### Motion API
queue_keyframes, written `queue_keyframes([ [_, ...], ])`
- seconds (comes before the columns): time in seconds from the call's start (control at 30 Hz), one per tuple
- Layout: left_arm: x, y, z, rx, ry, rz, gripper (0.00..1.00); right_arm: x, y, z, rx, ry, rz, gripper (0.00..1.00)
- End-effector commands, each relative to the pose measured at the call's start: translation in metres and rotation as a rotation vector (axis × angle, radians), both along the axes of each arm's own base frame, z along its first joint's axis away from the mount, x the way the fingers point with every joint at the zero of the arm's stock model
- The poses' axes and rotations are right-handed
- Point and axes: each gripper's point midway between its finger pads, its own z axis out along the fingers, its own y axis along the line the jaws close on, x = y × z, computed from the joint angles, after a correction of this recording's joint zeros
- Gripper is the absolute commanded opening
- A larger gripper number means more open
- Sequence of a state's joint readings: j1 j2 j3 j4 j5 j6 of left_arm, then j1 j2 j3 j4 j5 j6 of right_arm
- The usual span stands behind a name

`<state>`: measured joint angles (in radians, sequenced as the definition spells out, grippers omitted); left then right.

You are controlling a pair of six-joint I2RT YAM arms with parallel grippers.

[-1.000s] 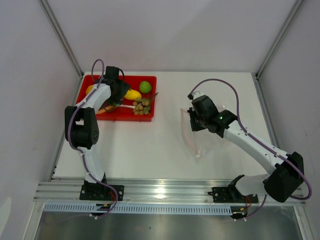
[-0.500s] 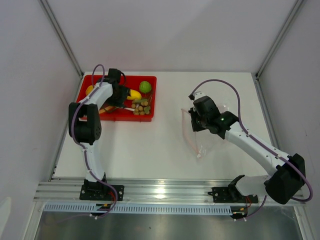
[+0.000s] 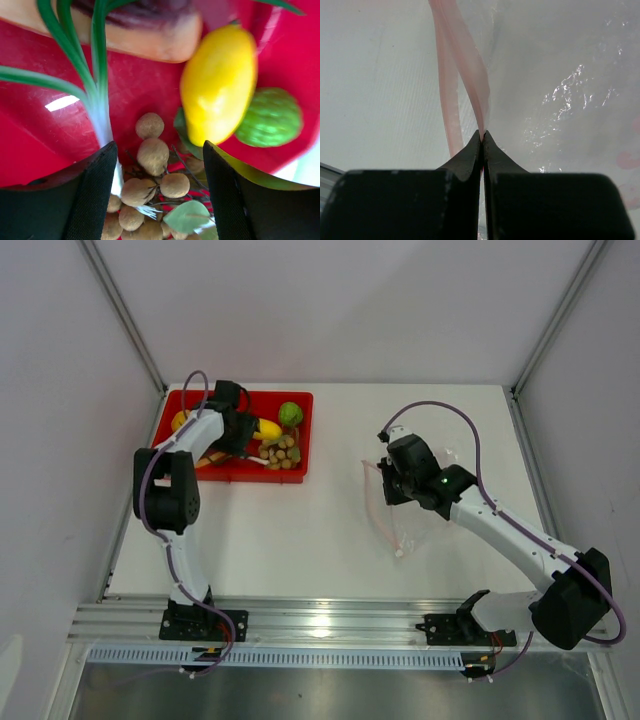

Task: Place the food in the zip-top bag and seal the zipper
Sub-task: Pick up the fake vegetable from the bin.

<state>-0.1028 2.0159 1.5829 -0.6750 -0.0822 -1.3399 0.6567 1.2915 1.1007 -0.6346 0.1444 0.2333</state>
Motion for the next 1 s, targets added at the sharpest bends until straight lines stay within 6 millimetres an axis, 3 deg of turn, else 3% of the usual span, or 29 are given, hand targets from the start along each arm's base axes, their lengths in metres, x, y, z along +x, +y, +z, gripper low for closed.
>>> queue_keyframes([
  [0.0, 0.001, 0.018, 0.054, 0.073, -0.119, 0.016, 0.72, 0.004, 0.002, 0.013, 0.035, -0.044, 0.004, 0.0],
  [0.2, -0.006, 0.023, 0.063, 0.101, -0.127, 0.01, 0.76, 0.003, 0.003, 0.012, 0.041, -0.036, 0.007, 0.0],
  [0.4, -0.033, 0.021, 0.034, 0.082, 0.03, 0.026, 0.79, 0.001, 0.002, 0.011, 0.039, -0.032, 0.006, 0.0],
  [0.5, -0.037, 0.017, 0.024, 0.055, 0.068, 0.034, 0.8, 0.0, 0.003, 0.011, 0.044, -0.029, 0.006, 0.0],
  [0.83, -0.049, 0.016, -0.001, 0.033, 0.165, 0.089, 0.79, -0.001, 0.001, 0.01, 0.046, -0.033, 0.005, 0.0],
  [0.97, -0.033, 0.012, -0.001, 0.013, 0.121, 0.083, 0.72, -0.001, 0.002, 0.011, 0.05, -0.034, 0.009, 0.0],
])
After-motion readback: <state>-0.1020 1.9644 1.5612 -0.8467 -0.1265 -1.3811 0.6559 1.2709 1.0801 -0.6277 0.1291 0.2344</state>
